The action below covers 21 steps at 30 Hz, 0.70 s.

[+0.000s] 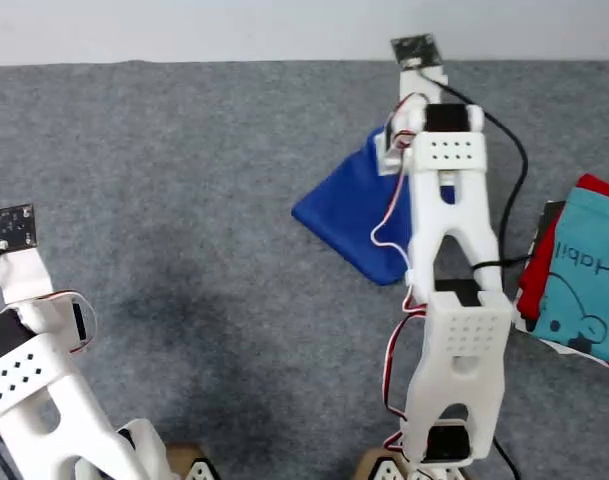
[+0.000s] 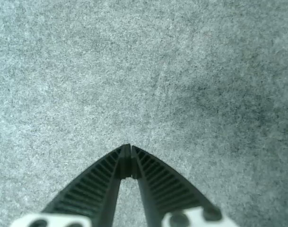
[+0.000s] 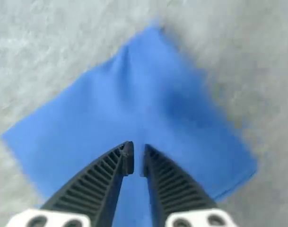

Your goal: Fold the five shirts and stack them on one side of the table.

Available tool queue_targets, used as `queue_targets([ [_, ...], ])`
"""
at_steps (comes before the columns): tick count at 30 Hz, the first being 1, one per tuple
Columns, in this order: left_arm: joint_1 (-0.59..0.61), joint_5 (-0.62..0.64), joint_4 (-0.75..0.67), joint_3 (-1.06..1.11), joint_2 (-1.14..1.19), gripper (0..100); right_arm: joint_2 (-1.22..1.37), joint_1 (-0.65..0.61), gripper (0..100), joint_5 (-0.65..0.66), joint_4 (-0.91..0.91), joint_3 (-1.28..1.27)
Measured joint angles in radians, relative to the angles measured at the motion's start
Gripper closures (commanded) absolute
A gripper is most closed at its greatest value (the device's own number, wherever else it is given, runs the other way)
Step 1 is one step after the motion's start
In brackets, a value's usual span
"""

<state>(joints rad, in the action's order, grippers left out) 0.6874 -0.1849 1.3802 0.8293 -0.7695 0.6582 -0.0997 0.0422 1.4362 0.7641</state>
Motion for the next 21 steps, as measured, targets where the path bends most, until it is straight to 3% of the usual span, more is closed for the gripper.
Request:
queue_targets([
  [7, 0.000, 0.000, 0.000, 0.000, 0.000, 99, -0.029, -0.064, 91.2, -0.367, 0.176, 0.000],
  [9, 0.000, 0.000, 0.000, 0.000, 0.000, 99, -0.029, -0.064, 84.5, -0.459, 0.196, 0.000],
  [15, 0.000, 0.000, 0.000, 0.000, 0.000, 99, -0.029, -0.061, 48.9, -0.674, 0.193, 0.000],
  [21, 0.000, 0.000, 0.000, 0.000, 0.000, 99, 0.009, -0.060, 45.0, -0.818, 0.146, 0.000],
])
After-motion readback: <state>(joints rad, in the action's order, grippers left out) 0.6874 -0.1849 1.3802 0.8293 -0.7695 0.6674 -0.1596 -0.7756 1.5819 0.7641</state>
